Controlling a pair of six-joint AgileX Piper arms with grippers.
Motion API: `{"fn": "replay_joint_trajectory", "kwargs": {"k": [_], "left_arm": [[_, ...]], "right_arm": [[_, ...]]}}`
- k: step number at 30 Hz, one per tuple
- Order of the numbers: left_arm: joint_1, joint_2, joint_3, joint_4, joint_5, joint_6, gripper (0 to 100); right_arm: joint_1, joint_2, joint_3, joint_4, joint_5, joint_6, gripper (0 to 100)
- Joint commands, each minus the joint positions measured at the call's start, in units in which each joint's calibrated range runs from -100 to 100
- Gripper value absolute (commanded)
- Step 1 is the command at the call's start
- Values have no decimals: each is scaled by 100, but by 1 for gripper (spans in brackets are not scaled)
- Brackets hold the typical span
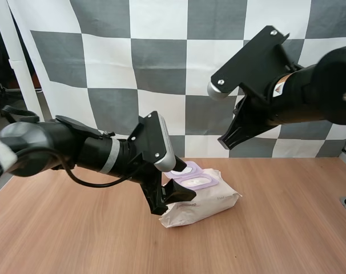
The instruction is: Open the wet wipes lid
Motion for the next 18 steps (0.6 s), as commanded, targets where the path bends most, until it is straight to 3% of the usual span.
{"fn": "replay_joint_trajectory", "kwargs": {"k": [1, 4, 6, 7, 12, 15, 18], "left_arm": [[4, -3188, -124, 27, 19, -732, 73], [53, -4269, -330, 185, 19, -1299, 41], [80, -4968, -440, 294, -202, -1626, 10], [80, -5262, -492, 373, -348, -1722, 0], [80, -6383, -540, 910, -2514, -3219, 0], [80, -6560, -540, 1754, -3499, -4355, 0], [80, -6560, -486, 2684, -3803, -5002, 0]], "right_arm": [[-3, -1628, -3, 793, -11, 30, 0], [-3, -2091, -3, 793, -177, 226, 0], [-3, -2325, -3, 837, -197, 443, 0], [-3, -2448, -3, 837, -197, 571, 0], [-9, -3010, 11, 837, -439, 986, 0], [-66, -3324, 240, 837, -931, 1077, 0], [-141, -3668, 729, 826, -1887, 1090, 0]]}}
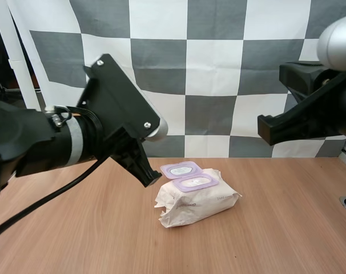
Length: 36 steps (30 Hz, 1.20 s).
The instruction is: Open the wet wipes lid
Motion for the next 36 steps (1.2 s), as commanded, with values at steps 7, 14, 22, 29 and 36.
{"fn": "replay_joint_trajectory", "kwargs": {"k": [7, 14, 22, 29, 36], "left_arm": [[4, -2992, 874, 1564, -2640, -2402, 0], [-59, -2992, 2579, 1614, -4551, -2720, 0], [-263, -2992, 4229, 1604, -7032, -2727, 0], [-309, -2992, 4326, 1438, -6915, -3148, 0], [-300, -2992, 4326, 2462, -4830, -4006, 0]], "right_arm": [[-180, -306, 1963, -31, -2784, -1, 0], [-213, -306, 3460, -31, -3767, -1, 0], [-277, -306, 4480, -148, -3812, -1, 0], [-583, -306, 5227, 30, -4343, 481, 0], [-643, -306, 5434, -145, -4400, 517, 0]]}}
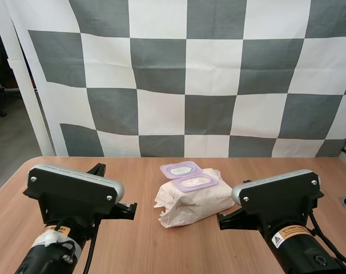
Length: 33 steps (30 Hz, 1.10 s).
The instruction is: Open the wet wipes lid
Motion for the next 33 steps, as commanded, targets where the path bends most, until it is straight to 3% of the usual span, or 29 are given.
{"fn": "replay_joint_trajectory", "kwargs": {"k": [1, 2, 4, 7, 12, 19, 29, 31, 33], "left_arm": [[25, -7, 0, 1574, 2144, -1398, 0], [56, -7, 0, 3510, 2126, -3419, 0], [56, -7, 0, 5258, 2613, -5318, 0], [49, -7, 0, 6473, 3338, -6751, 0], [-77, -7, 0, 6382, 3300, -6788, 0], [-232, -7, 0, 6218, 3268, -6777, 0], [-224, -7, 0, 6189, 3212, -6746, 0], [-224, -7, 0, 5793, 3084, -6145, 0], [-224, -7, 0, 4958, 3225, -4831, 0]], "right_arm": [[-8, 0, 51, -113, 221, 52, 0], [-8, 0, 51, -113, 221, 115, 0], [-35, 0, 51, -113, 300, 197, 0], [-95, 0, 51, -113, 733, 286, 0], [-204, 0, 51, -113, 1510, 393, 0], [-335, 0, 51, -113, 1694, 531, 0], [-328, 0, 51, -165, 1738, 545, 0], [-276, 0, 51, -165, 1738, 545, 0], [-243, 0, 51, -177, 1738, 545, 0]]}}
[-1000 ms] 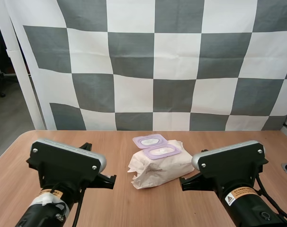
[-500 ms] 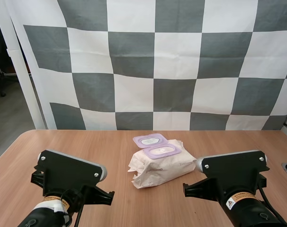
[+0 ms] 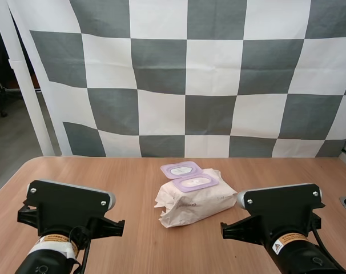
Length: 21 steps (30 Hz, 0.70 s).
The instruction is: Open the wet wipes lid
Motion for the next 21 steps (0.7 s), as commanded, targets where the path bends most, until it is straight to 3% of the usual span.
{"fn": "replay_joint_trajectory", "kwargs": {"k": [1, 3, 6, 13, 21], "left_arm": [[0, 0, 0, -1353, 231, 916, 0], [49, 0, 0, -1830, 26, 1289, 0], [184, 0, 0, -2295, -277, 1254, 0], [362, 0, 0, -2295, -288, 1066, 0], [373, 0, 0, -2284, -330, 985, 0]], "right_arm": [[21, 0, 0, -10, 24, -3, 0], [21, 0, 0, -10, 24, -3, 0], [21, 0, 0, -10, 24, -3, 0], [21, 0, 0, -10, 24, -3, 0], [21, 0, 0, -10, 24, -3, 0]]}}
